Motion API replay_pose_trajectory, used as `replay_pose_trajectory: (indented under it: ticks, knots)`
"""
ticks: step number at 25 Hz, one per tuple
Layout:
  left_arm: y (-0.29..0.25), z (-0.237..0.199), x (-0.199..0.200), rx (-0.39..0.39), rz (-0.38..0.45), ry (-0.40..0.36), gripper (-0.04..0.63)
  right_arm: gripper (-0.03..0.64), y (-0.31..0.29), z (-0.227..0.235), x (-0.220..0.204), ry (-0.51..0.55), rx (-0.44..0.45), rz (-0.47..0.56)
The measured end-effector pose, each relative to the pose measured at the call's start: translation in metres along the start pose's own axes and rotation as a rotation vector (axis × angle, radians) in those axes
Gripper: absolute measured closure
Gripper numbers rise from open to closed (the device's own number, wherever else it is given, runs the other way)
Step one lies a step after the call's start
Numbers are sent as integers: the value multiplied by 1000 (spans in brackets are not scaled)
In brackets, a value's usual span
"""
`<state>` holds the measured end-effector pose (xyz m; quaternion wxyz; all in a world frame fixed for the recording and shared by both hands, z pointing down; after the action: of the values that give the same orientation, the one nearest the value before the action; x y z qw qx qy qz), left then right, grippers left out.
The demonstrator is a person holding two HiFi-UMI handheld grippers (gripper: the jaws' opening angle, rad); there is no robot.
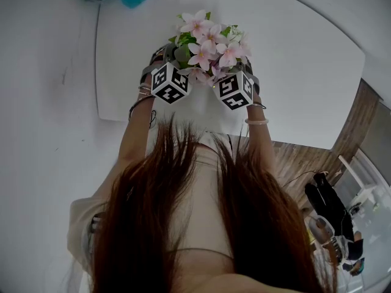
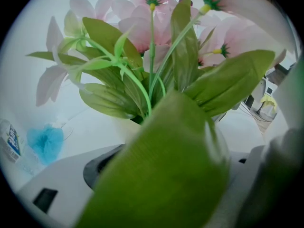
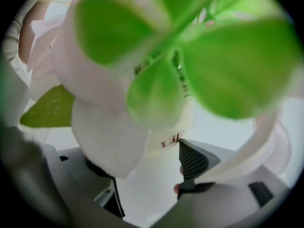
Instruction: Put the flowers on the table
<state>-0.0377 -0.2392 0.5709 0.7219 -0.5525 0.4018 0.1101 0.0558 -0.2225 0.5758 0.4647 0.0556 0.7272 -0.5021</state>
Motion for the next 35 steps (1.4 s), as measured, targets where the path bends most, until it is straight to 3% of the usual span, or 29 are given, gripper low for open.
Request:
replay_pose_trajectory:
  ticks: [35]
  knots:
    - [-11, -7, -1, -55, -18, 21, 219, 244, -9, 11, -4, -29, 39, -45]
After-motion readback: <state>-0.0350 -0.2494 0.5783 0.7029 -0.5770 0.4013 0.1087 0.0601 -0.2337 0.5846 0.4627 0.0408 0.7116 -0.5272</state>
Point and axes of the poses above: the fingertips, and each gripper's own axes: y backward along the fingers, z to its right, x out of its top, the point moved 5 cm from there along y, backward along the fingers, and after that the axes turned 7 degrees about z, right-handed, at the moved point
